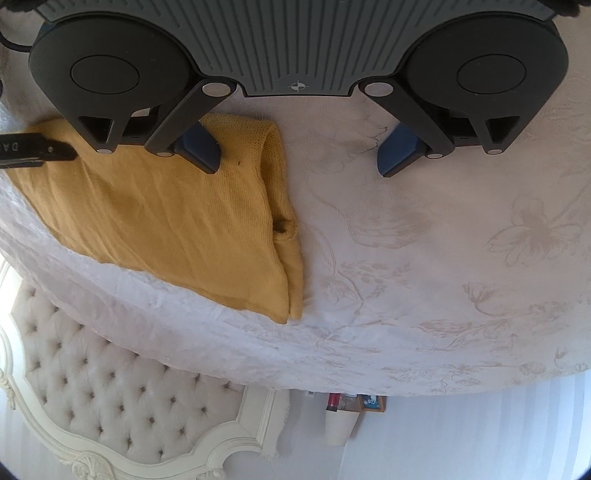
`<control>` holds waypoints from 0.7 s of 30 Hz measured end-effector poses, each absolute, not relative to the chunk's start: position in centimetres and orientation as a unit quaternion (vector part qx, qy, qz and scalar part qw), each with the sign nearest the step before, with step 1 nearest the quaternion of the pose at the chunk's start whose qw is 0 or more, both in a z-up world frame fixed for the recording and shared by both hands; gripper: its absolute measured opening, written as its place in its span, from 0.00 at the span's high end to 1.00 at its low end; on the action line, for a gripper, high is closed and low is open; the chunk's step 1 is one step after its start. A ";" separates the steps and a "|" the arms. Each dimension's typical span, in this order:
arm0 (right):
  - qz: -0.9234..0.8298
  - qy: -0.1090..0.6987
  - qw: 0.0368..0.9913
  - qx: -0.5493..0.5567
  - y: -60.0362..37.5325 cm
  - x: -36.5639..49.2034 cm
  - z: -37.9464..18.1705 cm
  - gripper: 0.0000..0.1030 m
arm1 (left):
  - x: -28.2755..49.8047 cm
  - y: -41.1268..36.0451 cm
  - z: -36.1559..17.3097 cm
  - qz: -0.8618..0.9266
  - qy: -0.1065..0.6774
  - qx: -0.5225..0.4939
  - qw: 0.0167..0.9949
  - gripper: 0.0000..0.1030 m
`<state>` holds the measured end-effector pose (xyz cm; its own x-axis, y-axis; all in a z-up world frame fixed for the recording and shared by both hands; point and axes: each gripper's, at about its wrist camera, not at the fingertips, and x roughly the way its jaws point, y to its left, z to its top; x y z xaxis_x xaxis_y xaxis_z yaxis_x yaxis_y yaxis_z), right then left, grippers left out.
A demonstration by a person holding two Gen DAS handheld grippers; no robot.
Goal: Fold small clothes
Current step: 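Grasp the edge of the folded sweater with the right tool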
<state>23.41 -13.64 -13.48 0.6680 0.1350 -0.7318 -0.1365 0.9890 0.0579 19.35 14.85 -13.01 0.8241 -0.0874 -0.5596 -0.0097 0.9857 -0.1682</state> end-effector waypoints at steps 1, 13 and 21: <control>0.076 0.405 0.911 0.000 -13.8 23.1 -13.4 0.21 | 19.3 14.9 -13.0 -0.020 0.296 -0.082 0.952 0.10; 0.079 0.359 0.929 0.048 -14.0 21.6 -10.1 0.21 | 18.7 15.3 -13.0 -0.029 0.285 -0.103 0.953 0.10; 0.146 0.381 0.912 -0.041 -7.2 21.5 -12.7 0.18 | 18.4 16.2 -13.1 -0.037 0.275 -0.133 0.952 0.10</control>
<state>21.51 -7.23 -12.69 0.6668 0.2343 -0.7074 -0.2971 0.9542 0.0360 18.37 16.23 -13.08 0.8464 -0.1427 -0.5130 -0.0032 0.9620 -0.2729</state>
